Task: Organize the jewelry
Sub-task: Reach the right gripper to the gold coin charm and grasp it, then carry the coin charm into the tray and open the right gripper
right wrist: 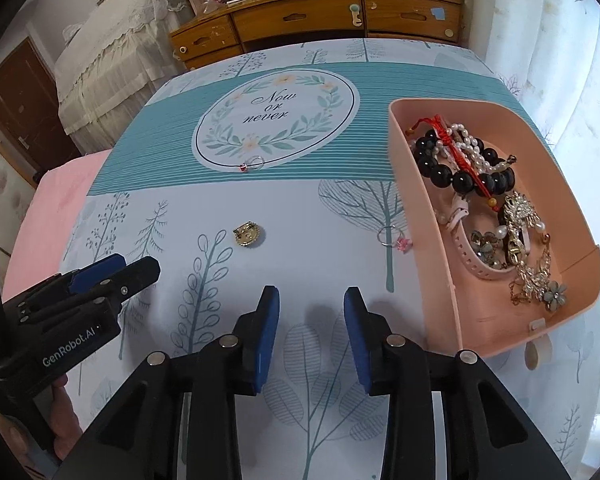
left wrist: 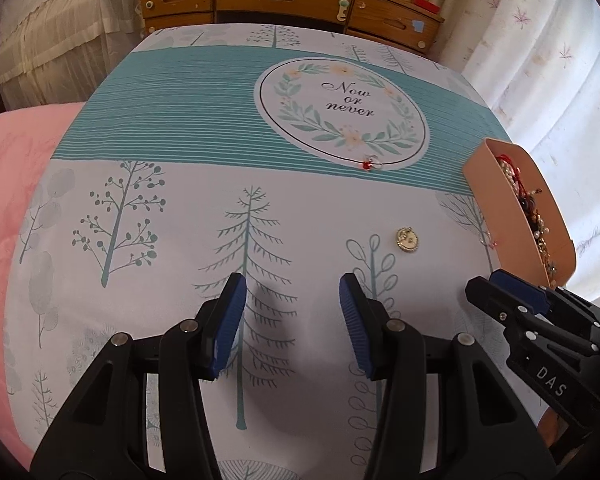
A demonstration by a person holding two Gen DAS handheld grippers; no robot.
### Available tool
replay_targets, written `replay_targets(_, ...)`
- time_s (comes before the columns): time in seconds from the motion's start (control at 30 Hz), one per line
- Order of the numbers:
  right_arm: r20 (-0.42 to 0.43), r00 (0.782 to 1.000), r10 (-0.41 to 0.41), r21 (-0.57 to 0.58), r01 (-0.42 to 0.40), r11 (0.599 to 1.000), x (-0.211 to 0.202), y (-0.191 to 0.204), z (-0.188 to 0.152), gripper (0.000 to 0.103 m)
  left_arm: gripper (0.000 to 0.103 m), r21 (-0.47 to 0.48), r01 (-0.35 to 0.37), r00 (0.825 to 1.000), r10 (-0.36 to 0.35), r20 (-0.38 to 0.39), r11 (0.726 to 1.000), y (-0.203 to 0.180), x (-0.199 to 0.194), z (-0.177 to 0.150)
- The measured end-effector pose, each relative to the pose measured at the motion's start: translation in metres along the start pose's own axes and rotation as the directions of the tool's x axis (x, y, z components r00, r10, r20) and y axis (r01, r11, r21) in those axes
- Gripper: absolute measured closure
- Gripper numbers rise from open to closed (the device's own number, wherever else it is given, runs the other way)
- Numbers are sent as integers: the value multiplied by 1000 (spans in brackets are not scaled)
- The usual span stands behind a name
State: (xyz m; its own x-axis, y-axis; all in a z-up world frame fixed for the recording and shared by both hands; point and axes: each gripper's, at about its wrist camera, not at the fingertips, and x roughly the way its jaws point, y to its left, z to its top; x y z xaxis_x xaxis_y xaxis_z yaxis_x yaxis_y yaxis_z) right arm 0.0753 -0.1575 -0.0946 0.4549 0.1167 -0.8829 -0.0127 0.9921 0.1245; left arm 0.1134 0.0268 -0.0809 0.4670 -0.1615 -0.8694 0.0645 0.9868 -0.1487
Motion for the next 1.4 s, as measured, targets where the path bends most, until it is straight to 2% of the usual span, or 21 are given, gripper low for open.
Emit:
replay_targets(0.27, 22, 999, 47, -128, -44, 991, 28, 37, 26, 69, 58, -17, -10, 1000, 10, -10, 1000, 6, 8, 3)
replay_targets(0.6, 36, 999, -11, -274, 21, 962, 54, 66, 34, 70, 58, -52, -9, 1000, 7, -21, 999, 17, 14, 6)
replay_targets(0.63, 41, 999, -18, -285, 29, 958, 55, 67, 33, 72, 58, -52, -9, 1000, 8, -21, 999, 18, 14, 6)
replay_targets(0.7, 49, 998, -37, -309, 51, 950, 56, 72, 31, 83, 58, -52, -8, 1000, 7, -19, 999, 18, 14, 6)
replay_targets(0.9, 48, 998, -45, -305, 58, 951, 52, 72, 26, 84, 58, -48, -9, 1000, 8, -12, 999, 17, 11, 5)
replay_targets(1.0, 56, 998, -29, -285, 44, 958, 41, 69, 25, 84, 58, -41, -10, 1000, 10, -2, 999, 14, 6, 4)
replay_targets(1.17, 109, 994, -4, -251, 32, 967, -2, 58, 20, 84, 58, -12, -8, 1000, 9, 23, 1000, 4, -8, 2)
replay_targets(1.4, 167, 986, -26, -137, 49, 989, -62, 10, 9, 84, 58, 48, -4, 999, 2, 47, 999, -19, -24, -5)
